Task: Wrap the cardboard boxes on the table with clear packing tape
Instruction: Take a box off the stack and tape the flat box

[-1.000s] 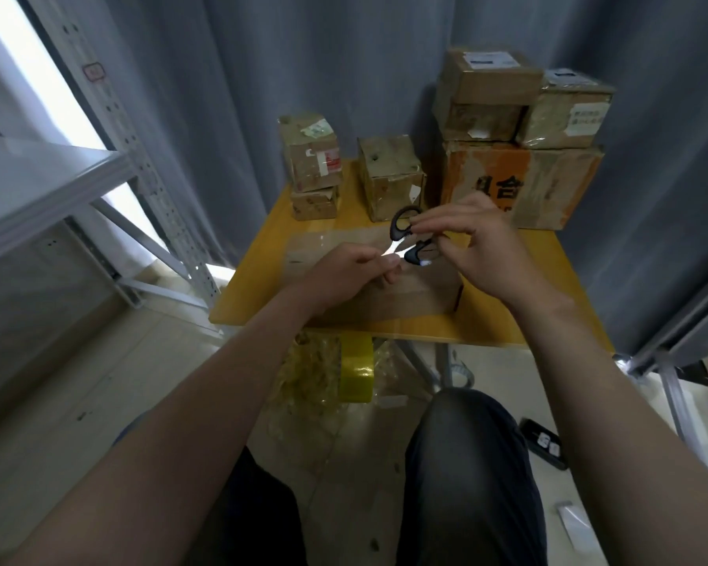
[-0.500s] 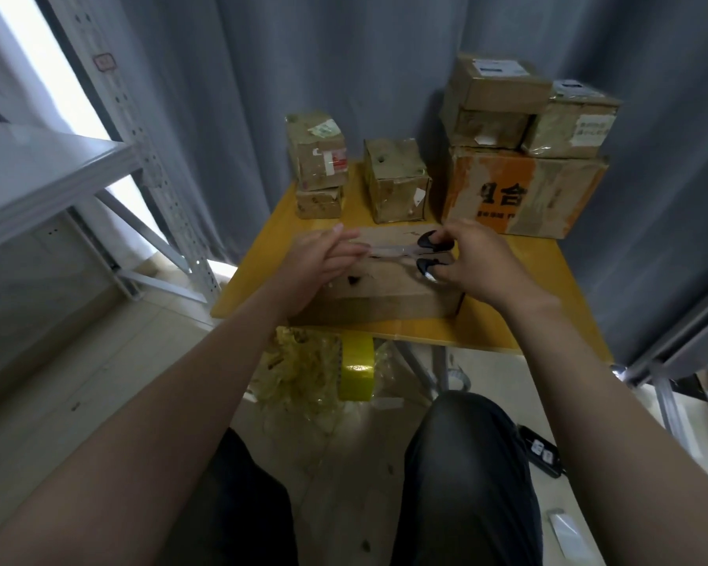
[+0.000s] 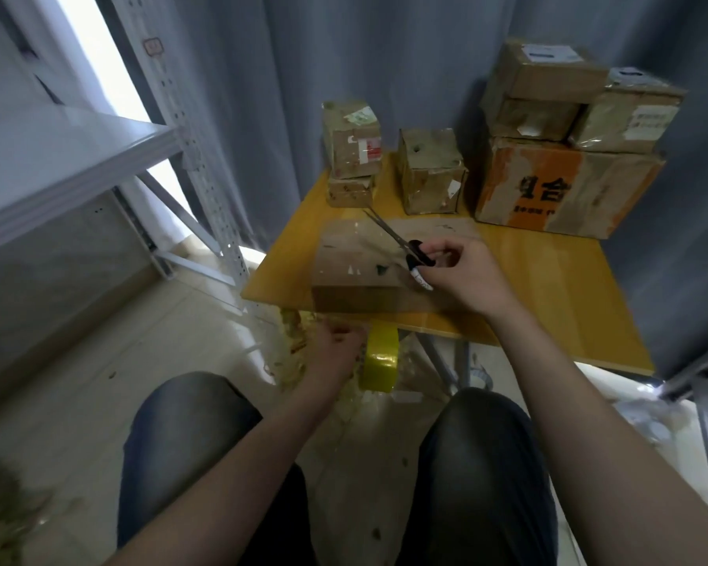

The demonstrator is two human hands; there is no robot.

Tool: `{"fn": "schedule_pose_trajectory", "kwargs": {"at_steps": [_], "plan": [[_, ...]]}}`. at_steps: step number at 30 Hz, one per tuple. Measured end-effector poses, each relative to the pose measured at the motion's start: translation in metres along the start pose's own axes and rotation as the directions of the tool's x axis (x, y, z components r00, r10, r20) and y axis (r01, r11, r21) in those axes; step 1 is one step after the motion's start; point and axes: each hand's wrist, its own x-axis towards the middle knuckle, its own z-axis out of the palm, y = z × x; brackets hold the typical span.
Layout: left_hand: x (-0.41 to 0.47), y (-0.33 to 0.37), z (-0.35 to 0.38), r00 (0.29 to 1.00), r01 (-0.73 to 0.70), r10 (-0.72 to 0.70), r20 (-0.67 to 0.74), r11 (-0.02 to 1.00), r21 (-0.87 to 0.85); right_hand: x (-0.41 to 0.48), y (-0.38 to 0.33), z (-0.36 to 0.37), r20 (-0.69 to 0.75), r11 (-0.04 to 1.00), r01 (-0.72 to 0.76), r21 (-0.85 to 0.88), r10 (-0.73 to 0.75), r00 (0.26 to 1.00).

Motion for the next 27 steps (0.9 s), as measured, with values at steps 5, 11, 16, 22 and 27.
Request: {"fn": "schedule_pose_trajectory", "kwargs": {"at_steps": [5, 11, 16, 22, 27], "plan": [[-0.003, 0.006, 0.023, 0.997, -0.056, 0.052, 0.057, 0.996, 0.066, -0.033, -0.006, -0.028, 0.264, 0.986, 0.038, 0.165, -0.081, 0.961], [-0.004, 0.009, 0.021, 0.999, -0.008, 0.008, 0.052, 1.0, -0.015, -0.048, 0.011, -0.066, 0.528, 0.931, -0.185, -0.314, 0.333, 0.781], [-0.01, 0.017, 0.017, 0.986, 0.111, -0.089, 0.142, 0.981, -0.157, -0.042, 0.011, -0.072, 0.491, 0.826, -0.249, -0.506, 0.513, 0.704], [-0.013, 0.022, 0.013, 0.979, 0.153, -0.119, 0.163, 0.965, -0.214, -0.02, -0.004, -0.059, 0.505, 0.801, -0.216, -0.558, 0.535, 0.678], [-0.01, 0.023, 0.013, 0.977, 0.167, -0.133, 0.169, 0.963, -0.21, -0.008, -0.005, -0.04, 0.535, 0.812, -0.179, -0.556, 0.513, 0.671]]}}
